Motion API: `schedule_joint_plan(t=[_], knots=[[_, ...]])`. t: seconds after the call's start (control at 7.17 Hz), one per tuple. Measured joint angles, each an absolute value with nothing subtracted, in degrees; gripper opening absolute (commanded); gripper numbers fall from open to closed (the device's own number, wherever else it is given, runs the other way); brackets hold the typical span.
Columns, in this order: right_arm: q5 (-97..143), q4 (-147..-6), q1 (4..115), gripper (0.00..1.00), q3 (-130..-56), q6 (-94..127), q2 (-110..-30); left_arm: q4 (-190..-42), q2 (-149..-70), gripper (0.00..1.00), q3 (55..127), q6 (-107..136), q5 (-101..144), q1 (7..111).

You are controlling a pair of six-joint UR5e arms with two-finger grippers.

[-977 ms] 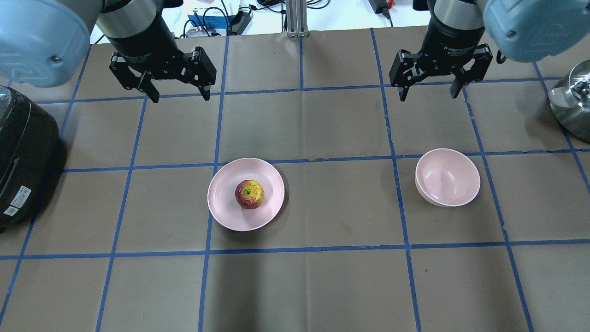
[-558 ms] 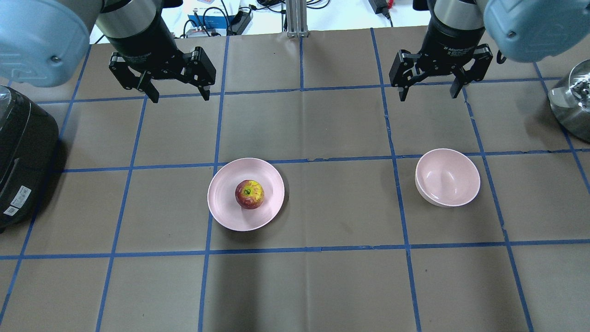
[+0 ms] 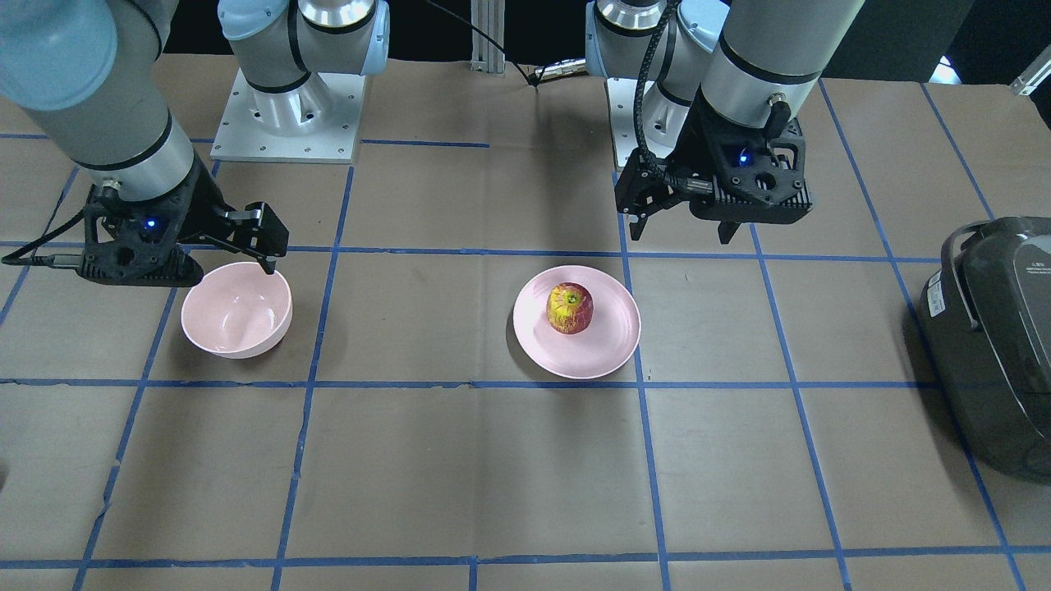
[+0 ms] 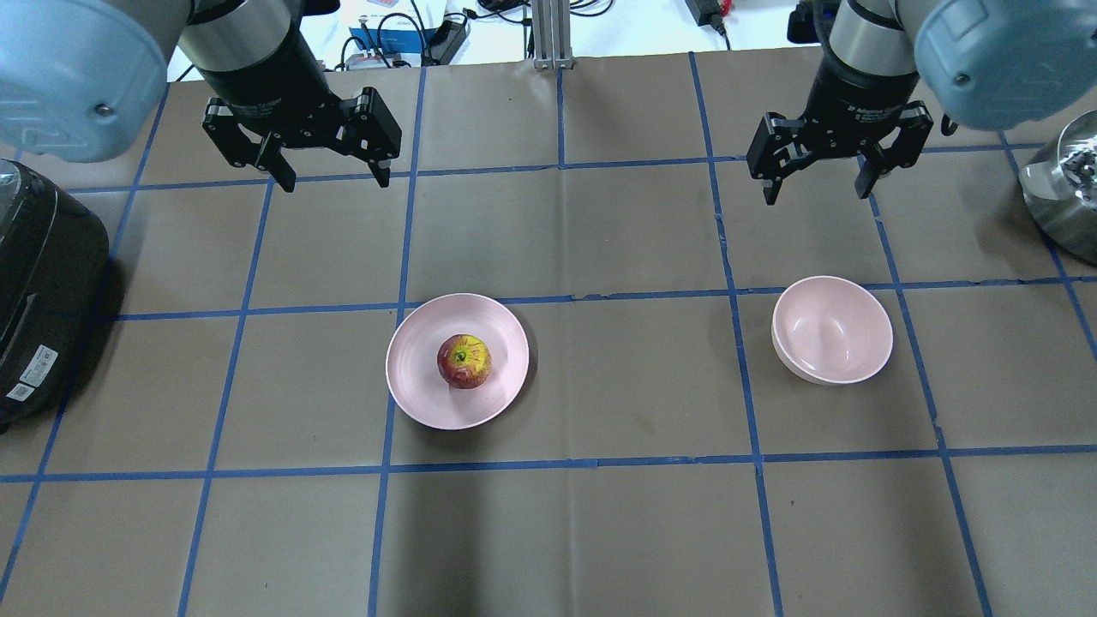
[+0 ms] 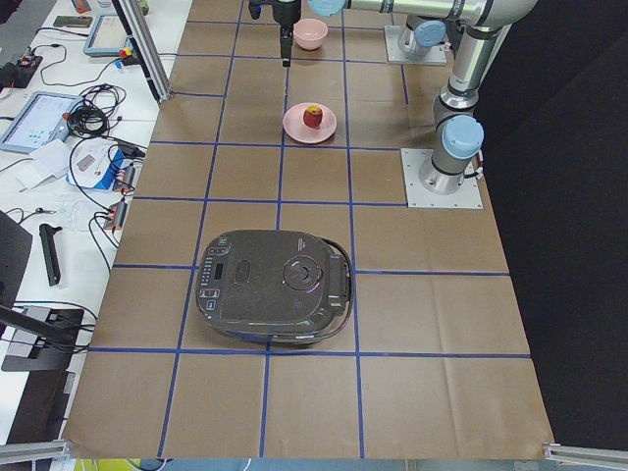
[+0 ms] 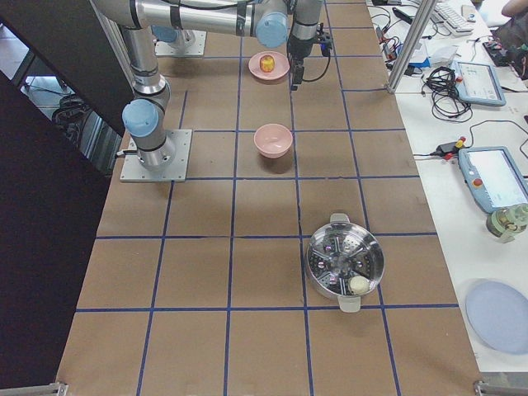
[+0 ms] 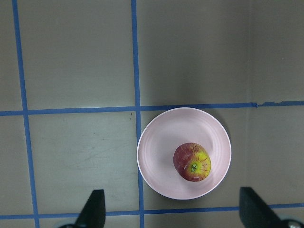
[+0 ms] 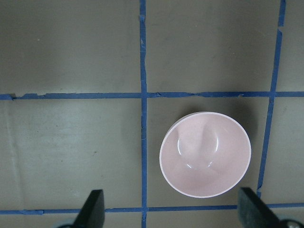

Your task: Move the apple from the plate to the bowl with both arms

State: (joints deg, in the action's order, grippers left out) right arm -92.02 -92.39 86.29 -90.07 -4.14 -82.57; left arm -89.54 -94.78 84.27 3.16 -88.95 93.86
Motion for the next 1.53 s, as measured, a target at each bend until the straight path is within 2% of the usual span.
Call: schedule_joint_plan(t=[0.42, 0.98, 1.12, 1.26, 1.4, 1.53], knots=[[-91.68, -103.22, 77.52, 1.00, -99.90, -13.89, -81.80, -89.40, -94.83, 1.00, 84.29, 3.16, -88.94, 93.87], [-92.21, -114.87, 74.98, 1.00, -107.47, -17.74, -77.62, -89.38, -94.84, 1.00, 84.35, 3.16, -88.95, 93.87], [-92.26, -116.22, 73.84, 0.90, -109.17, -18.15, -76.43, -89.38, -94.83, 1.00, 84.36, 3.16, -88.95, 93.87], [-92.23, -117.66, 72.63, 0.30, -110.98, -18.32, -75.52, -89.39, -94.84, 1.00, 84.37, 3.16, -88.94, 93.87], [-92.27, -118.64, 71.78, 0.00, -112.83, -18.73, -75.08, -89.38, -94.87, 1.00, 84.38, 3.16, -88.94, 93.87], [-92.40, -118.99, 71.38, 0.00, -114.02, -19.35, -75.11, -89.39, -94.87, 1.00, 84.37, 3.16, -88.95, 93.87]])
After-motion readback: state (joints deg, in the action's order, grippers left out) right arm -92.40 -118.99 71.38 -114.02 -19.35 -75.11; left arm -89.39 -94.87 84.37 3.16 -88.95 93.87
